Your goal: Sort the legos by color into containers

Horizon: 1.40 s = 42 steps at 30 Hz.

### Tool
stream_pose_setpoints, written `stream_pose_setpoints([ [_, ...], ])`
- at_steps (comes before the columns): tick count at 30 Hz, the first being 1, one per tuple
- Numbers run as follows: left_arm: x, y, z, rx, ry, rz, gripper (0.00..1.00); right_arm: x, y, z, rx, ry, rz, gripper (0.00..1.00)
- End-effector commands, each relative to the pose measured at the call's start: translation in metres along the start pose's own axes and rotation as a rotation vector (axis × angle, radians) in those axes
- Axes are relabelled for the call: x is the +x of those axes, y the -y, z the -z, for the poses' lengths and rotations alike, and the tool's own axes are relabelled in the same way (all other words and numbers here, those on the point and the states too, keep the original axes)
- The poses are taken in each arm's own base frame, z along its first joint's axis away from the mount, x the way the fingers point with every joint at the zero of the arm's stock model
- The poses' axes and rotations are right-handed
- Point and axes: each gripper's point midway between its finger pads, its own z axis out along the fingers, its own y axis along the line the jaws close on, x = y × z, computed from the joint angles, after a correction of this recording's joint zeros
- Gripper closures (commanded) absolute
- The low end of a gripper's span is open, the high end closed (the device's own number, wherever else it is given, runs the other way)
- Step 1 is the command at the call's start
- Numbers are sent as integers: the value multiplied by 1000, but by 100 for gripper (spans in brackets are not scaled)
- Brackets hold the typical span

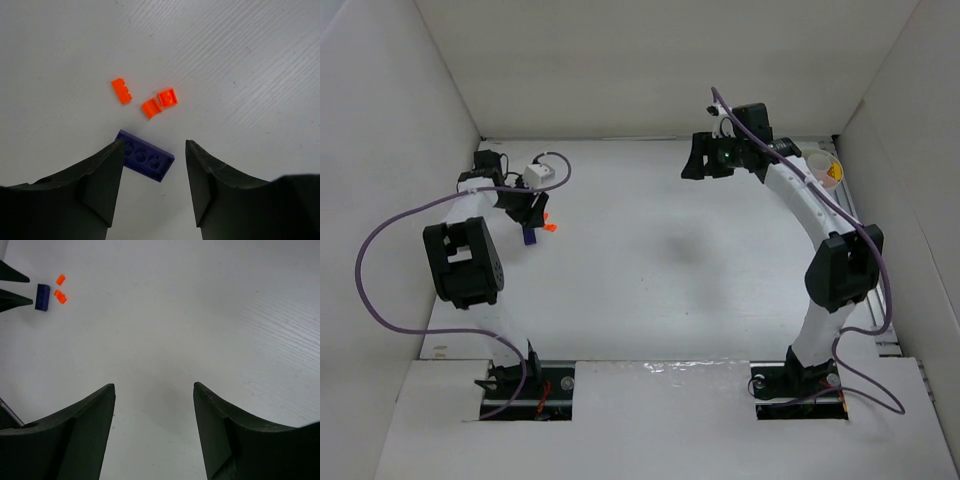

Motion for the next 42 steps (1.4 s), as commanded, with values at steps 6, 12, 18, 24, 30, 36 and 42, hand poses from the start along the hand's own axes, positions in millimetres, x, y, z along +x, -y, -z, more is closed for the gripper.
stream_pose_setpoints([
  [6, -12, 0, -4, 107, 9, -220, 55, -16, -22, -10, -95, 0, -56, 31],
  [12, -10, 1, -12, 213, 10, -443, 58, -18, -15, -14, -103, -8, -103, 31],
  [18, -16, 9, -18, 308, -14, -570, 56, -21, -16, -19, -113, -7, -129, 31],
  [24, -16, 13, -29, 321, -41, -644, 61, -26, -12, -24, -117, -5, -155, 31],
  [30, -13, 20, -43, 359, -68, -691, 61, -30, -8, -24, -111, -1, -169, 31],
  [36, -7, 17, -46, 360, -114, -733, 64, -30, 0, -28, -102, -3, -178, 31],
  [42, 4, 16, -50, 371, -145, -740, 68, -28, 3, -30, -110, -21, -202, 31],
])
